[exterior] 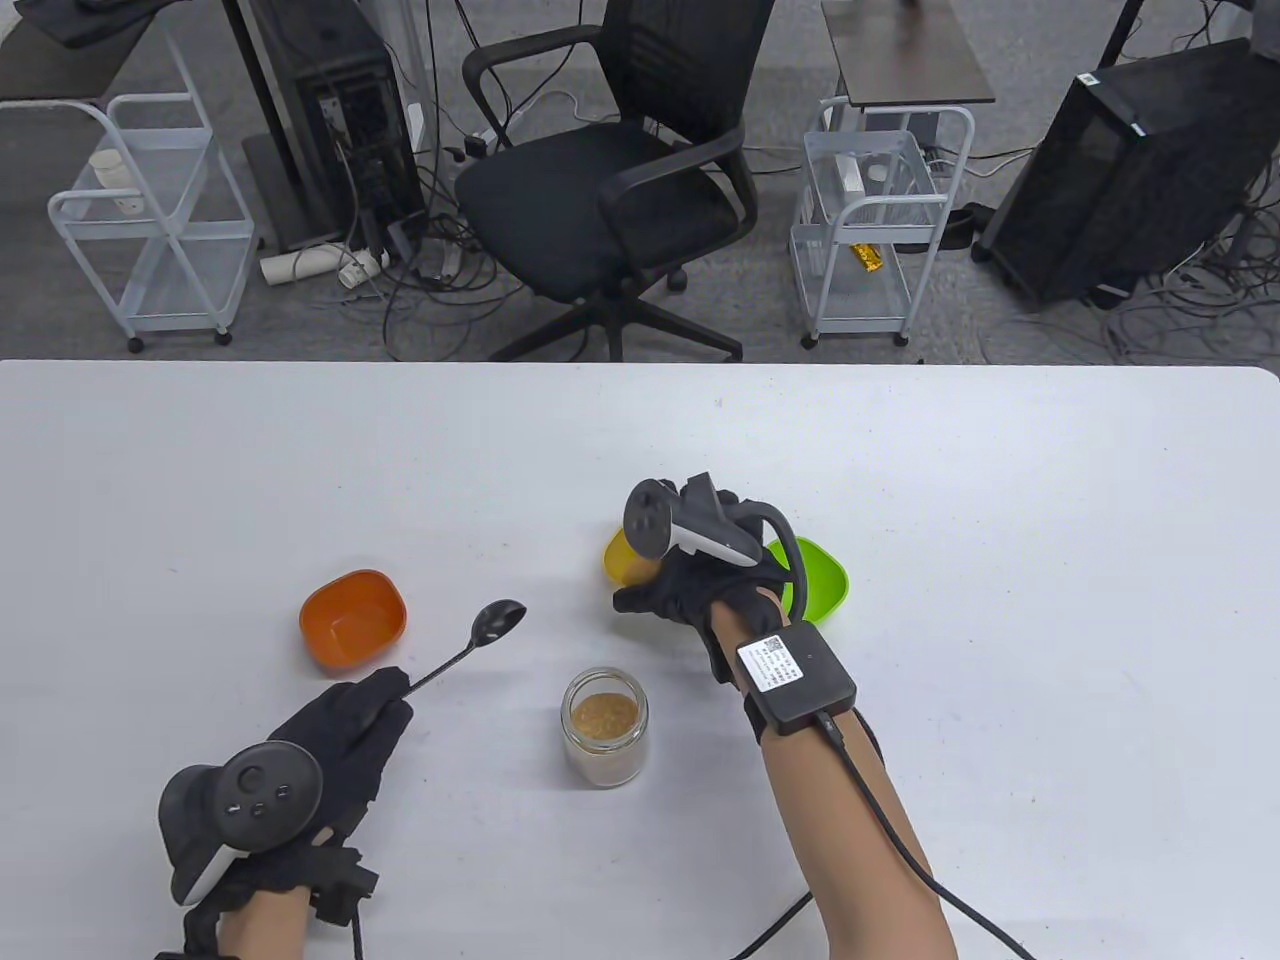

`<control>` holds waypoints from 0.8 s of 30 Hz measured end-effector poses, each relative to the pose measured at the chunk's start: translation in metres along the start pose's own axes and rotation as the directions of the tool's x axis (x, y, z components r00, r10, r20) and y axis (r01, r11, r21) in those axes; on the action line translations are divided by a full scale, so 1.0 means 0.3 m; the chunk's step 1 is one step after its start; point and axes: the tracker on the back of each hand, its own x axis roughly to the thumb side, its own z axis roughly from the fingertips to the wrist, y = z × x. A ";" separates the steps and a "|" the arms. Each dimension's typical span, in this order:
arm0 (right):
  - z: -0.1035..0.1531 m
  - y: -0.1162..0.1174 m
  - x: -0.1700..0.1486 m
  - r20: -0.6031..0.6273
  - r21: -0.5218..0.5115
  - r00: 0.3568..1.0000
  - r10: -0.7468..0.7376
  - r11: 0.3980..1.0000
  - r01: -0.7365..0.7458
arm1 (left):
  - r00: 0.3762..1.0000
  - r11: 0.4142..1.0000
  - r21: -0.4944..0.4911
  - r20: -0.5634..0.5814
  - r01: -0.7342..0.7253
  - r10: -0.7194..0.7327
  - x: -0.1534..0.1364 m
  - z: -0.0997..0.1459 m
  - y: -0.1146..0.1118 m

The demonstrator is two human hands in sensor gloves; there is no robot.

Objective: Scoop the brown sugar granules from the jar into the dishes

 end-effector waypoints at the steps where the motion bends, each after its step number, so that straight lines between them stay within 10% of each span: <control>1: 0.016 -0.017 -0.022 -0.011 -0.004 1.000 0.004 1.000 -0.004 | 1.000 1.000 -0.002 0.000 0.002 -0.002 0.000 0.000 -0.001; 24: 0.093 0.132 -0.353 -0.247 0.098 0.960 -0.132 0.982 0.160 | 0.999 0.999 -0.037 -0.003 0.033 -0.033 0.004 -0.007 -0.014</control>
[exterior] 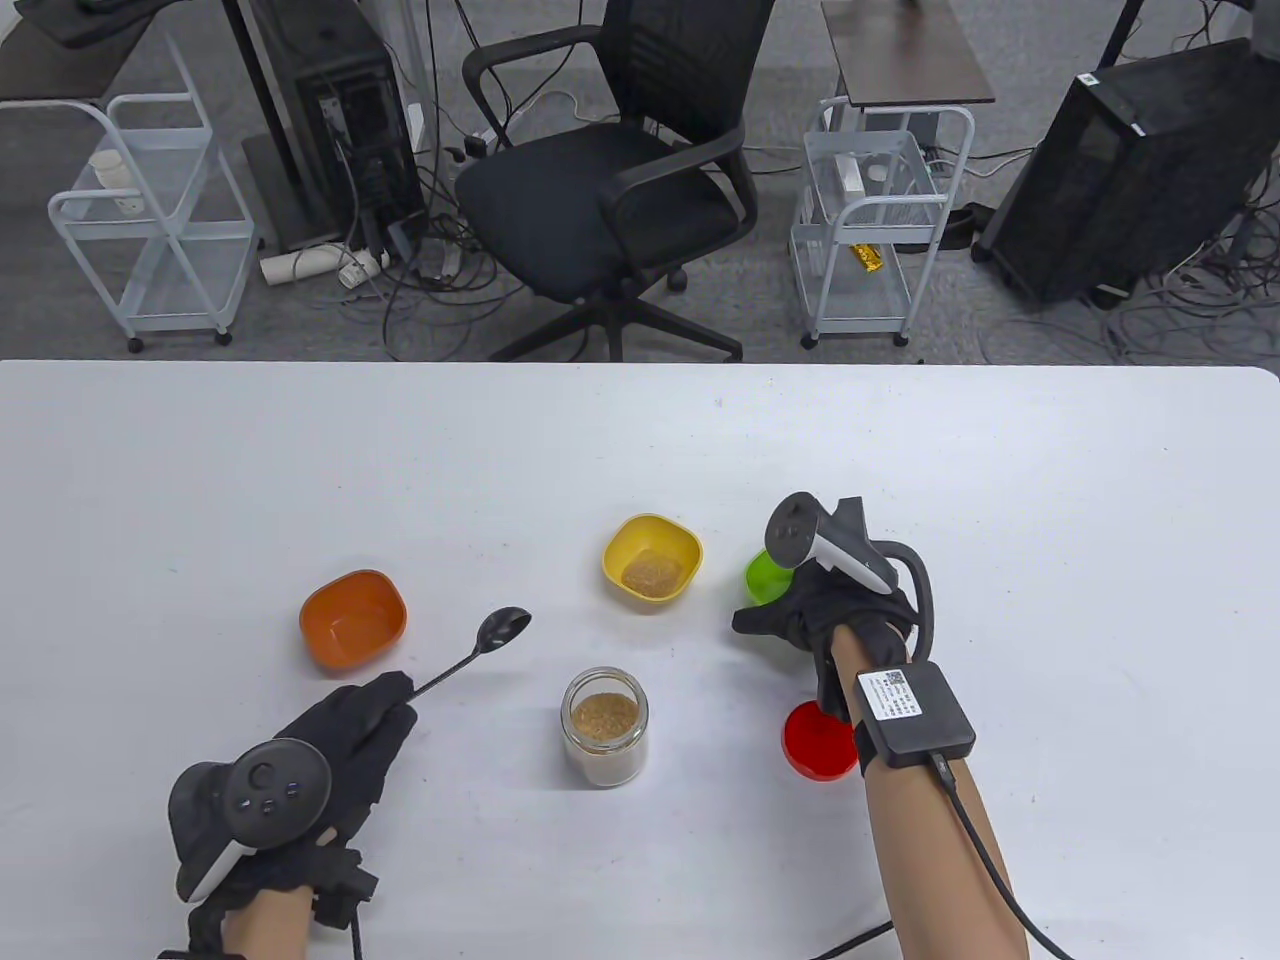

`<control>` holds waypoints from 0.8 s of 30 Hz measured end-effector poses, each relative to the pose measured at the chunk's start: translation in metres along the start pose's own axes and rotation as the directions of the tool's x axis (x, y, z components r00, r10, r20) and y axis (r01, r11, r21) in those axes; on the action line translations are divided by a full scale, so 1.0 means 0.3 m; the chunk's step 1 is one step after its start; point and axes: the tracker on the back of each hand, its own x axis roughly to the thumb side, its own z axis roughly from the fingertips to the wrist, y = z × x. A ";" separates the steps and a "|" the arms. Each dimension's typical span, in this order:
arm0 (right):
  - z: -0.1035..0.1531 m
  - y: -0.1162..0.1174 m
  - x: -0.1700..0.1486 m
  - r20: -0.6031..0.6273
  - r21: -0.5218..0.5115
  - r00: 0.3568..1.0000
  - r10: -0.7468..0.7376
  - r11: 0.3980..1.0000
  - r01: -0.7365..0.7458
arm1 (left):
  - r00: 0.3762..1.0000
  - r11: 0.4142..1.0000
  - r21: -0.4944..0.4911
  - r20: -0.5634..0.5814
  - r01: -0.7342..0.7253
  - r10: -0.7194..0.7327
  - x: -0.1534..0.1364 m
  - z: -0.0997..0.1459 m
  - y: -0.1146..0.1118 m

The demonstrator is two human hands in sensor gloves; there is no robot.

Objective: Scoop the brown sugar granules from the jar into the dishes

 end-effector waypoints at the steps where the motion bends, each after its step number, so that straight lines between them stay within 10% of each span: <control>1: -0.001 0.001 0.001 -0.007 -0.003 1.000 0.015 1.000 -0.015 | 1.000 1.000 -0.002 0.000 -0.003 0.003 0.000 -0.002 -0.001; 24: 0.245 -0.033 0.072 0.155 -0.189 0.987 0.037 0.982 -0.007 | 1.000 1.000 -0.027 0.016 0.014 -0.013 -0.002 -0.020 -0.015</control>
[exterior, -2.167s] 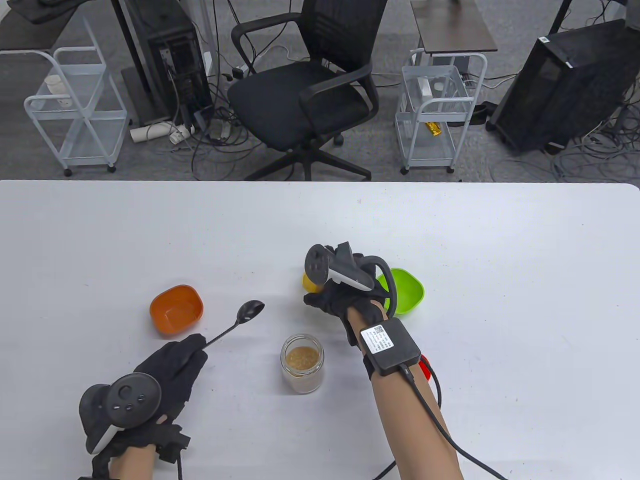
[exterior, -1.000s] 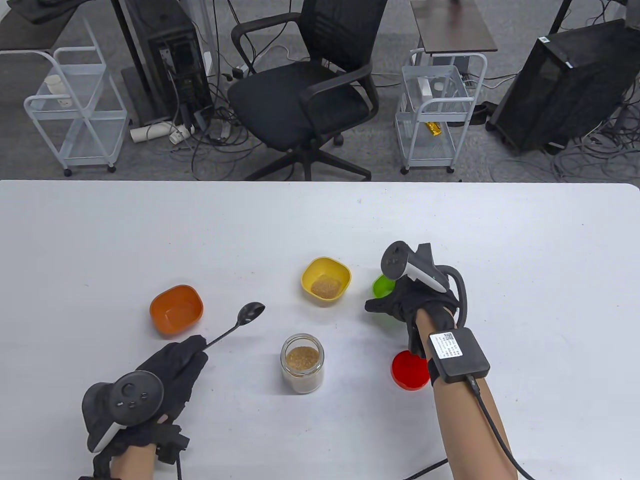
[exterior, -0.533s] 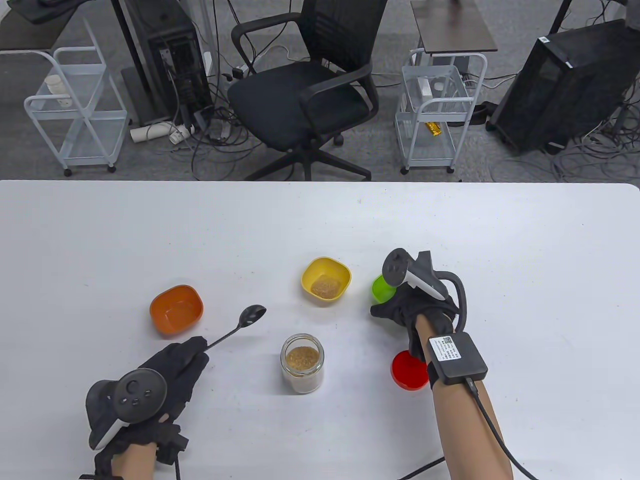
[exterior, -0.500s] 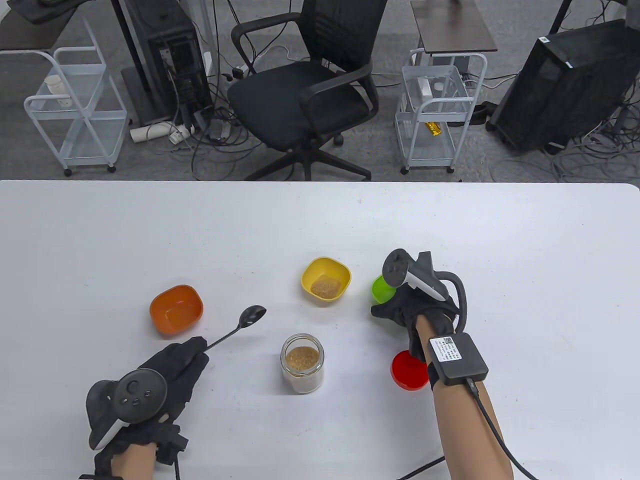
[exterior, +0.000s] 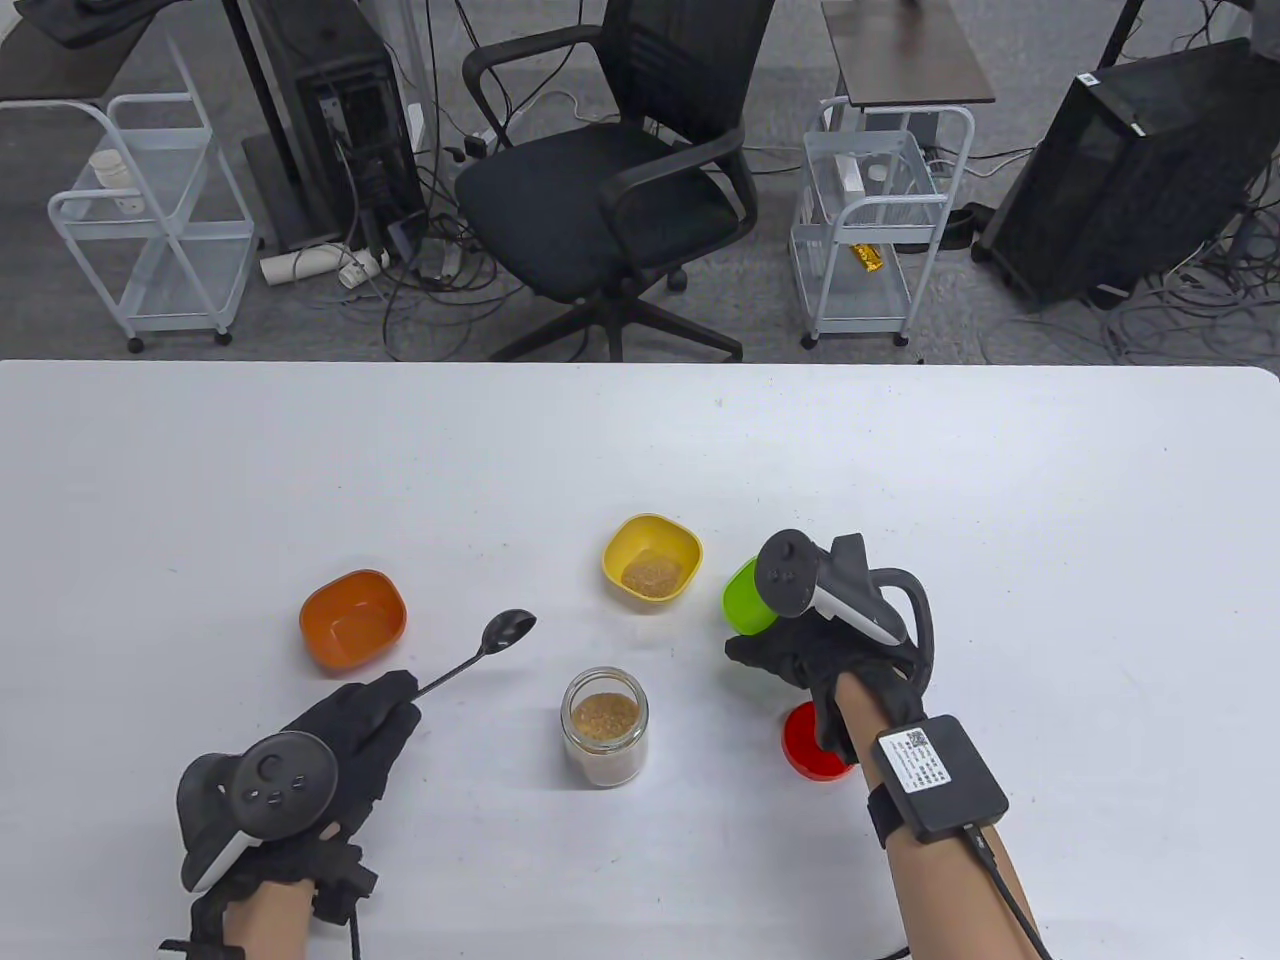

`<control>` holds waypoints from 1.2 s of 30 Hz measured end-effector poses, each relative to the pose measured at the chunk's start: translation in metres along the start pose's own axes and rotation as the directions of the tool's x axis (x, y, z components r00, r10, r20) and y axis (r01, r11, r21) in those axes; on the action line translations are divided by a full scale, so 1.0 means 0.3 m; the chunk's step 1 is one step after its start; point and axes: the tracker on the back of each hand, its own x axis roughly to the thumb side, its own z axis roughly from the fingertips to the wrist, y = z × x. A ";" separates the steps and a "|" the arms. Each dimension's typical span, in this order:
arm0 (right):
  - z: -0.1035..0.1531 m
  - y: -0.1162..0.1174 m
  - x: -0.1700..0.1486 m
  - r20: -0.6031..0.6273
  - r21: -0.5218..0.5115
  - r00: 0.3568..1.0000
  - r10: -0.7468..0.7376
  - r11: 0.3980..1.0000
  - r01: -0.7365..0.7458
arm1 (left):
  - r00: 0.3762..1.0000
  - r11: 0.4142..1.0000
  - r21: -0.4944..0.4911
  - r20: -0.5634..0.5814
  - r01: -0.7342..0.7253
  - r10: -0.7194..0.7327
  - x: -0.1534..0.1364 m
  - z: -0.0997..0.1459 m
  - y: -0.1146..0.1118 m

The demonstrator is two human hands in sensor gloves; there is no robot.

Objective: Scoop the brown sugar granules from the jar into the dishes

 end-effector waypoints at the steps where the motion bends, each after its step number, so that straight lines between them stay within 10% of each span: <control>1: 0.014 -0.002 0.005 0.006 -0.005 1.000 -0.002 1.000 0.002 | 1.000 1.000 -0.001 0.004 0.001 -0.001 0.000 -0.001 0.000; 19: 0.342 0.052 0.097 0.019 -0.096 0.997 -0.071 0.993 0.072 | 0.994 1.000 -0.018 0.111 0.015 -0.013 0.048 -0.011 0.009; 36: 0.349 0.104 0.062 0.017 -0.126 0.989 -0.147 0.981 0.148 | 0.969 0.993 -0.053 0.227 0.110 -0.095 0.164 0.002 0.081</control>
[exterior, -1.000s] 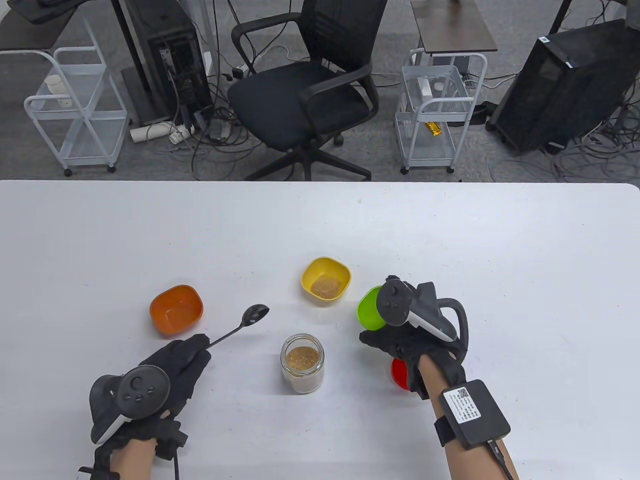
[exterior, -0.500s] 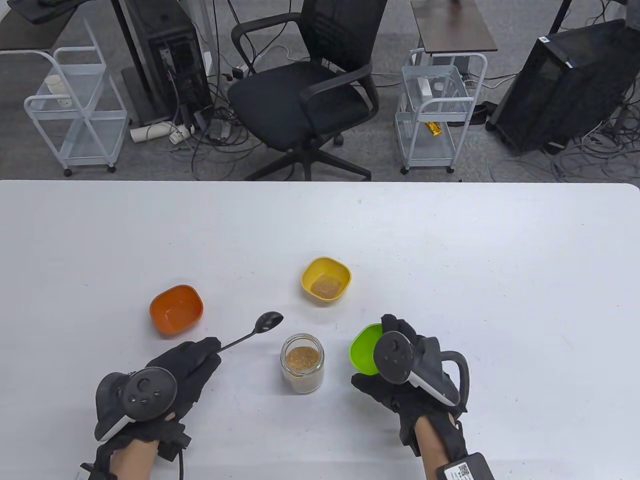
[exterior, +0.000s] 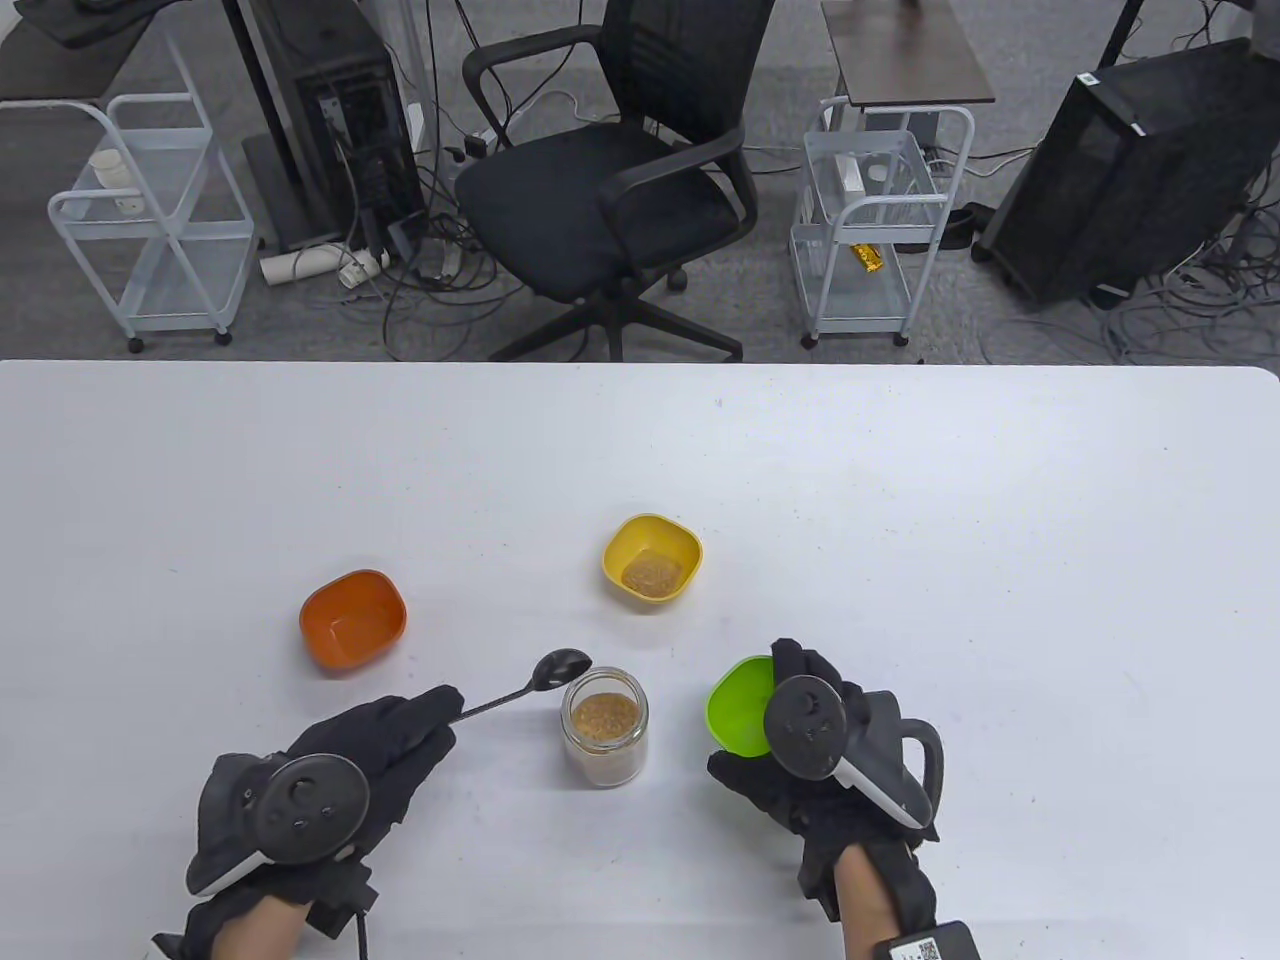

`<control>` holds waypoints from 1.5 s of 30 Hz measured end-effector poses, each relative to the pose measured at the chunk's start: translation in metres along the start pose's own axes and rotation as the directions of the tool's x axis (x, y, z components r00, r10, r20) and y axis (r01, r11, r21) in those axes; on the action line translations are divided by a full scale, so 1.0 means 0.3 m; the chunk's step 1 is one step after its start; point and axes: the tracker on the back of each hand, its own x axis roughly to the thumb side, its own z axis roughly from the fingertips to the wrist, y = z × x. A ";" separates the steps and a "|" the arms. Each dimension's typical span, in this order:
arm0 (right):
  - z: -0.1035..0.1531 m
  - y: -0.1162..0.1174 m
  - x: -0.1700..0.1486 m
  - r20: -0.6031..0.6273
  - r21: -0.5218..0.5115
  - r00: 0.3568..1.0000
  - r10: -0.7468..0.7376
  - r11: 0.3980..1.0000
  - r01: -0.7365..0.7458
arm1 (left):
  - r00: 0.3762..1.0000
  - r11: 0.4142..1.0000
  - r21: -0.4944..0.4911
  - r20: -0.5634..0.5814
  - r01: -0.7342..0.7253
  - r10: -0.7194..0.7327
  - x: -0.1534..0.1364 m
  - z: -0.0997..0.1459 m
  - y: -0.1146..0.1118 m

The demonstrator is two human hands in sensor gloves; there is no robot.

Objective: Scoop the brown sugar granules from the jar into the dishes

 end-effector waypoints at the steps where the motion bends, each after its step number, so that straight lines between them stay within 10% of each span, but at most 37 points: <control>1: 0.000 0.000 0.001 0.003 0.000 1.000 0.000 1.000 0.000 | 1.000 1.000 -0.018 0.011 0.025 -0.025 0.018 -0.014 0.012; 9: 0.004 0.004 0.002 0.019 -0.001 1.000 0.004 1.000 -0.004 | 0.943 0.929 -0.168 0.116 0.329 -0.312 0.170 -0.118 0.103; 14: 0.005 0.017 0.020 0.036 0.012 0.999 0.025 1.000 -0.025 | 0.822 0.786 -0.244 0.205 0.569 -0.531 0.292 -0.182 0.124; 30: 0.007 0.015 0.018 0.046 0.008 0.999 0.011 1.000 -0.011 | 0.638 0.525 -0.376 0.313 0.763 -0.703 0.478 -0.304 0.005; 36: 0.006 0.011 0.018 0.046 0.006 0.999 0.013 1.000 -0.013 | 0.673 0.530 -0.432 0.315 0.730 -0.670 0.478 -0.326 0.009; 45: 0.007 0.009 0.013 0.044 0.003 0.999 0.011 1.000 -0.012 | 0.898 0.639 -0.648 0.180 0.415 -0.401 0.406 -0.368 0.036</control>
